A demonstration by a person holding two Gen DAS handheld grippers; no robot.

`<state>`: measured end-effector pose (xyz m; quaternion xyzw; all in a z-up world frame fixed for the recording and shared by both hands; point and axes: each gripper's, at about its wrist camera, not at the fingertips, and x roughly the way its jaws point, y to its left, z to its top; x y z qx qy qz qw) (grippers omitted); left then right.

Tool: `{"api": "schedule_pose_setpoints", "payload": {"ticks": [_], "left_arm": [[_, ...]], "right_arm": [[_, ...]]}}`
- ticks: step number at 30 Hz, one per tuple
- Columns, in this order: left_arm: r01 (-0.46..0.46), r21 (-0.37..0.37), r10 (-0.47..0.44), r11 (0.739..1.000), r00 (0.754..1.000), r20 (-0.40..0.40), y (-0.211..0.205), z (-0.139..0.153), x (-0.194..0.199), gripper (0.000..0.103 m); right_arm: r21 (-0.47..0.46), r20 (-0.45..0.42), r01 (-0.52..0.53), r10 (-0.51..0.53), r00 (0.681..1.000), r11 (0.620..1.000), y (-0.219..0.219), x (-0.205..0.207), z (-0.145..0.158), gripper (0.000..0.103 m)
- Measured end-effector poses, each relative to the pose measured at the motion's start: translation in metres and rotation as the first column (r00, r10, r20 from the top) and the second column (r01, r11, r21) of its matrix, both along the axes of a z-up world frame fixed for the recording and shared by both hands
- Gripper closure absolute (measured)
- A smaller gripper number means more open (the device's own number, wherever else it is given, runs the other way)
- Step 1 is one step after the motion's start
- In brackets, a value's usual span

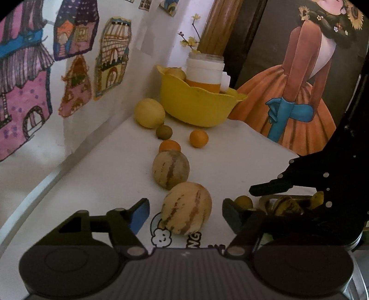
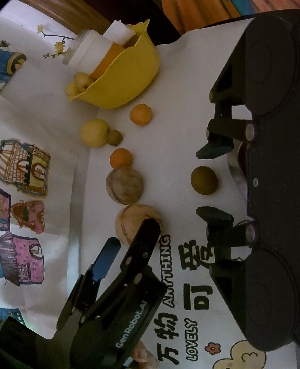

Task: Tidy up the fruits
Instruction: 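Grasp a striped melon with the left tool while the right tool grasps a small brown fruit, then carry the striped melon in the left tool while the right tool carries the brown fruit to the tray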

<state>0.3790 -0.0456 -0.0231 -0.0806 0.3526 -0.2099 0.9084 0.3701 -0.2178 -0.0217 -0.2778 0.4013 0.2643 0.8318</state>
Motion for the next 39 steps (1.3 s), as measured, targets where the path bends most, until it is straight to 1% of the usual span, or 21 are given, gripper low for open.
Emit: {"api": "schedule_pose_setpoints", "payload": {"ticks": [4, 7, 10, 11, 12, 14, 21, 27, 33, 39], "left_arm": [[0.001, -0.003, -0.001, 1.0, 1.0, -0.013, -0.001, -0.003, 0.003, 0.041], [0.001, -0.002, -0.001, 1.0, 1.0, -0.023, -0.002, -0.005, 0.006, 0.044], [0.002, -0.005, -0.002, 1.0, 1.0, -0.028, -0.001, -0.005, 0.007, 0.047], [0.003, -0.005, -0.003, 1.0, 1.0, -0.03, -0.002, -0.006, 0.008, 0.047], [0.003, -0.002, -0.003, 1.0, 1.0, -0.028, -0.002, -0.006, 0.008, 0.048], [0.004, 0.003, -0.004, 1.0, 1.0, -0.026, -0.002, -0.006, 0.007, 0.049], [-0.014, 0.004, 0.014, 1.0, 0.999, -0.032, -0.002, -0.005, 0.005, 0.049], [-0.03, 0.006, 0.03, 1.0, 0.999, -0.03, 0.006, 0.0, -0.005, 0.049], [-0.03, 0.001, 0.03, 1.0, 1.0, -0.005, 0.009, 0.015, -0.022, 0.049], [-0.024, 0.003, 0.024, 1.0, 1.0, 0.014, 0.007, 0.029, -0.044, 0.049]], "right_arm": [[0.015, -0.034, 0.014, -0.014, 0.999, 1.0, -0.001, 0.006, -0.003, 0.061], [0.031, -0.055, 0.025, -0.023, 0.998, 0.999, -0.003, 0.009, -0.004, 0.065], [0.034, -0.058, 0.035, -0.033, 0.998, 0.999, -0.004, 0.011, -0.004, 0.069], [0.041, -0.062, 0.041, -0.038, 0.997, 0.998, -0.005, 0.011, -0.004, 0.07], [0.048, -0.068, 0.045, -0.042, 0.997, 0.998, -0.005, 0.012, -0.004, 0.073], [0.053, -0.07, 0.051, -0.047, 0.996, 0.997, -0.006, 0.012, -0.004, 0.073], [0.047, -0.036, 0.049, -0.048, 0.998, 0.998, -0.004, 0.006, -0.003, 0.073], [0.069, -0.004, 0.052, -0.052, 0.999, 0.996, -0.004, -0.005, 0.007, 0.073], [0.105, 0.041, 0.061, -0.066, 0.997, 0.993, -0.007, -0.026, 0.026, 0.073], [0.155, 0.087, 0.068, -0.083, 0.993, 0.985, -0.013, -0.06, 0.053, 0.073]]}}
